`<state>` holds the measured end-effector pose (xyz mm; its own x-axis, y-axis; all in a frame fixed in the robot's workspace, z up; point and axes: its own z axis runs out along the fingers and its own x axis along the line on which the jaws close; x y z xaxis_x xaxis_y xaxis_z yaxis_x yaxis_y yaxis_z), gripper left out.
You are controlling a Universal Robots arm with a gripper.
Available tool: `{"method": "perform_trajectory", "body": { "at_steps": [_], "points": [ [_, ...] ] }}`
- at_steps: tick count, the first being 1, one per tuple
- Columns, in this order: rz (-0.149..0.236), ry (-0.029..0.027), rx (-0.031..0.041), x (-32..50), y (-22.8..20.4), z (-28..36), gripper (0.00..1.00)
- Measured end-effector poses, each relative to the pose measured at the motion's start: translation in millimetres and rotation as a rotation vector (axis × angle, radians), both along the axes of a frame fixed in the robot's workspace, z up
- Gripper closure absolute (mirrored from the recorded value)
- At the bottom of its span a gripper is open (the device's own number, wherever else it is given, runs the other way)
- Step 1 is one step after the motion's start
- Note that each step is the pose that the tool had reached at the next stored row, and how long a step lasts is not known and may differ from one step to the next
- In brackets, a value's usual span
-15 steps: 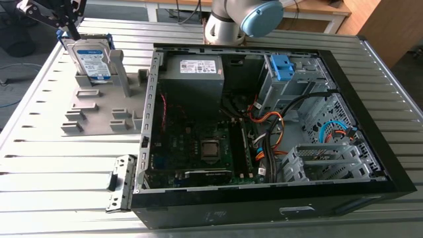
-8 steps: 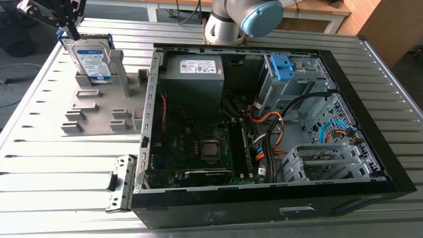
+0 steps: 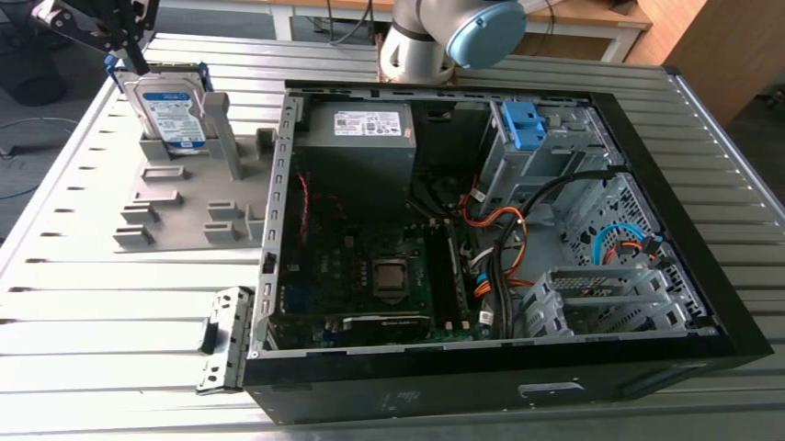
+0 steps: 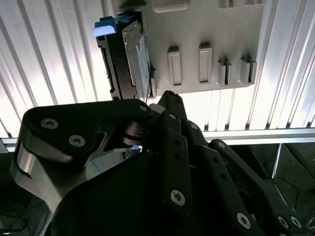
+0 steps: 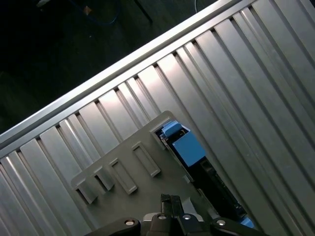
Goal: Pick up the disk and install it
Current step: 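Pick up the disk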
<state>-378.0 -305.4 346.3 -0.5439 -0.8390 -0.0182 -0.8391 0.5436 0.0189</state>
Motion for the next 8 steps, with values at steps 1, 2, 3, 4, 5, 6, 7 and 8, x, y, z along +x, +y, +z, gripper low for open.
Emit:
{"method": "perform_trajectory", "body": {
  "at_steps": [1, 2, 3, 4, 5, 6, 7, 8],
  "points": [
    [0.003, 0.0, -0.0001, 0.0, 0.0, 0.0, 0.89],
    [0.006, 0.0, -0.0002, 0.0, 0.0, 0.0, 0.89],
    [0.009, 0.0, -0.0003, 0.0, 0.0, 0.0, 0.89],
    [0.012, 0.0, -0.0004, 0.0, 0.0, 0.0, 0.89],
    [0.016, 0.0, -0.0006, 0.0, 0.0, 0.0, 0.89],
    [0.019, 0.0, -0.0007, 0.0, 0.0, 0.0, 0.89],
    [0.022, 0.0, -0.0008, 0.0, 0.0, 0.0, 0.89],
    [0.025, 0.0, -0.0009, 0.0, 0.0, 0.0, 0.89]
  ]
}}
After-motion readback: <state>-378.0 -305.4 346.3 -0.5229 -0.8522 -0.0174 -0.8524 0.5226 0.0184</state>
